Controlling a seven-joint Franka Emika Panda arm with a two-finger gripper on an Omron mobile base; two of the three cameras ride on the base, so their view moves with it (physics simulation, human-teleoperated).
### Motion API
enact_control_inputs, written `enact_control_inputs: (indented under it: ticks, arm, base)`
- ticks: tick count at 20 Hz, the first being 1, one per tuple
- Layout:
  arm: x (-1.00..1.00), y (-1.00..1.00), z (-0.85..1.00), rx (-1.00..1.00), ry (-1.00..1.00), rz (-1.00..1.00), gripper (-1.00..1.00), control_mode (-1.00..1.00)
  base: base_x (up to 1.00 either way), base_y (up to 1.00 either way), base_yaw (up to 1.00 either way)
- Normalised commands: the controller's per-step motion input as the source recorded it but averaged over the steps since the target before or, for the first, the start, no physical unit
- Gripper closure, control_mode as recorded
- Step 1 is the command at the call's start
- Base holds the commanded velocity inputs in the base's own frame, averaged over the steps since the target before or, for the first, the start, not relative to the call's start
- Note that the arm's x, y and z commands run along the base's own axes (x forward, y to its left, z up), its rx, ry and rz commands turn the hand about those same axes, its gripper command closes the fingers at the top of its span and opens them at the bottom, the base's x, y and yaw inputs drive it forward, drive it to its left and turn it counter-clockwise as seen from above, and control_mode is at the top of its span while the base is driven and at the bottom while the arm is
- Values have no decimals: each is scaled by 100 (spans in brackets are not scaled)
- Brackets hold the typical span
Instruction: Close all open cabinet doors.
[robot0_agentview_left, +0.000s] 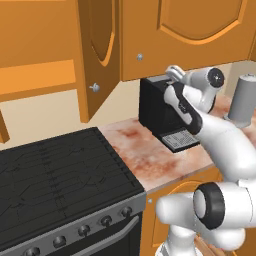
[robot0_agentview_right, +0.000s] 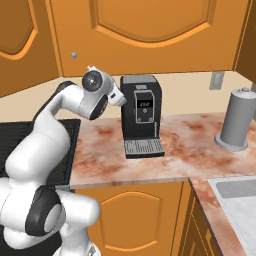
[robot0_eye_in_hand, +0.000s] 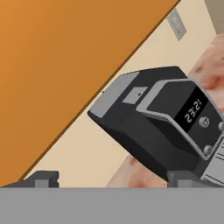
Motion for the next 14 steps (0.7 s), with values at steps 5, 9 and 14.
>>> enact_control_inputs:
  ticks: [5,9,14]
  arm:
    - [-92,-8,-2,0,0,9,-100,-100]
    - [-73,2,0,-3,0,12,-100,-100]
    - [-55,11,-17,-4,0,12,-100,-100]
  base:
    - [0,0,0]
    - [0,0,0]
    - [0,0,0]
